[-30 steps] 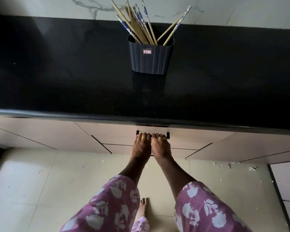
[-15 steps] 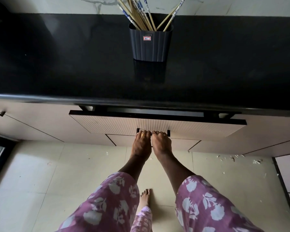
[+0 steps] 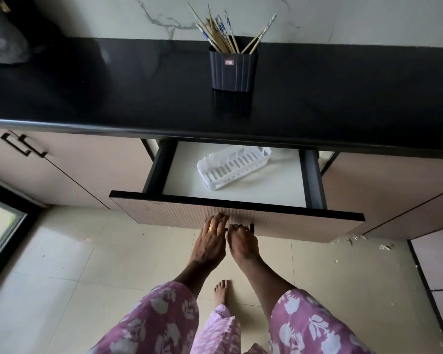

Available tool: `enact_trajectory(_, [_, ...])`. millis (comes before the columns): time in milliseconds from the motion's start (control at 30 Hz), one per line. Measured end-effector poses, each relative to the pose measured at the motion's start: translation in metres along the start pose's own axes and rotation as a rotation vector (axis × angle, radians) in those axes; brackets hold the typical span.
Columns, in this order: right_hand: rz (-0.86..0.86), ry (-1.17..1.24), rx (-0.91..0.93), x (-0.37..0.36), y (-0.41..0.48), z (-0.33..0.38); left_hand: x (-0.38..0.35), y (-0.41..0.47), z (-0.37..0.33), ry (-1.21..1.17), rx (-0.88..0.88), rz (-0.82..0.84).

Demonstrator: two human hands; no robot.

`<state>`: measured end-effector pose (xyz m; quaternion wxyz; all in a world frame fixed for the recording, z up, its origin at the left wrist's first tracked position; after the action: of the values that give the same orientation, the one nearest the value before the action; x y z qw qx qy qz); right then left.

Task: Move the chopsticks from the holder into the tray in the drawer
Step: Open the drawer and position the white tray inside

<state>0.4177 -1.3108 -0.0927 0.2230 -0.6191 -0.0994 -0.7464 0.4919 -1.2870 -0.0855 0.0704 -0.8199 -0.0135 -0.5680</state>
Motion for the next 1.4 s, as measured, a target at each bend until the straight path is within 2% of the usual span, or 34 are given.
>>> enact_trajectory(100, [-0.172, -0.028, 0.251, 0.033, -0.031, 0.024, 0.024, -0.019, -0.003, -0.027, -0.034, -0.126])
enact_trajectory(167, [-0.313, 0.004, 0.407, 0.047, -0.051, 0.034, 0.031, -0.028, 0.0, -0.044, -0.01, -0.129])
enact_trajectory(267, [-0.436, -0.035, 0.536, 0.063, -0.073, 0.036, 0.041, -0.033, 0.006, -0.025, 0.031, -0.163])
enact_trajectory(333, [-0.477, -0.117, 0.586, 0.071, -0.087, 0.036, 0.041, -0.033, 0.009, 0.03, 0.063, -0.125])
enact_trajectory(433, [-0.488, -0.153, 0.545, 0.078, -0.098, 0.032, 0.04, -0.041, 0.014, 0.058, 0.122, -0.089])
enact_trajectory(600, [-0.311, -0.148, 0.495, 0.075, -0.113, 0.031, 0.039, -0.062, 0.016, 0.114, 0.12, -0.01])
enact_trajectory(800, [-0.299, -0.079, 0.473, 0.074, -0.126, 0.038, 0.04, -0.082, 0.018, 0.135, 0.126, 0.075])
enact_trajectory(967, [-0.281, -0.031, 0.449, 0.078, -0.133, 0.037, 0.042, -0.091, 0.018, 0.142, 0.103, 0.031])
enact_trajectory(1100, [-0.205, 0.007, 0.424, 0.078, -0.125, 0.029, 0.061, -0.082, 0.012, 0.1, 0.073, -0.109])
enact_trajectory(1167, [-0.112, 0.049, 0.366, 0.07, -0.114, 0.018, 0.07, -0.07, 0.016, 0.1, 0.141, -0.127])
enact_trajectory(1400, [-0.157, 0.032, 0.216, 0.08, -0.064, -0.018, 0.075, -0.018, 0.039, 0.0, 0.442, -0.019])
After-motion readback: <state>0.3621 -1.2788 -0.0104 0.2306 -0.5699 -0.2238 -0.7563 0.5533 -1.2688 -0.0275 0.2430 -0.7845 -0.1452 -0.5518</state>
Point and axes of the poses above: each hand's wrist, its own y-axis towards the middle knuckle, its own x-axis out of the back of the hand, z = x × y, the point moved 7 cm from there along y, towards the middle knuckle, and after that the axes turned 10 degrees about x, right-handed, at the moved point
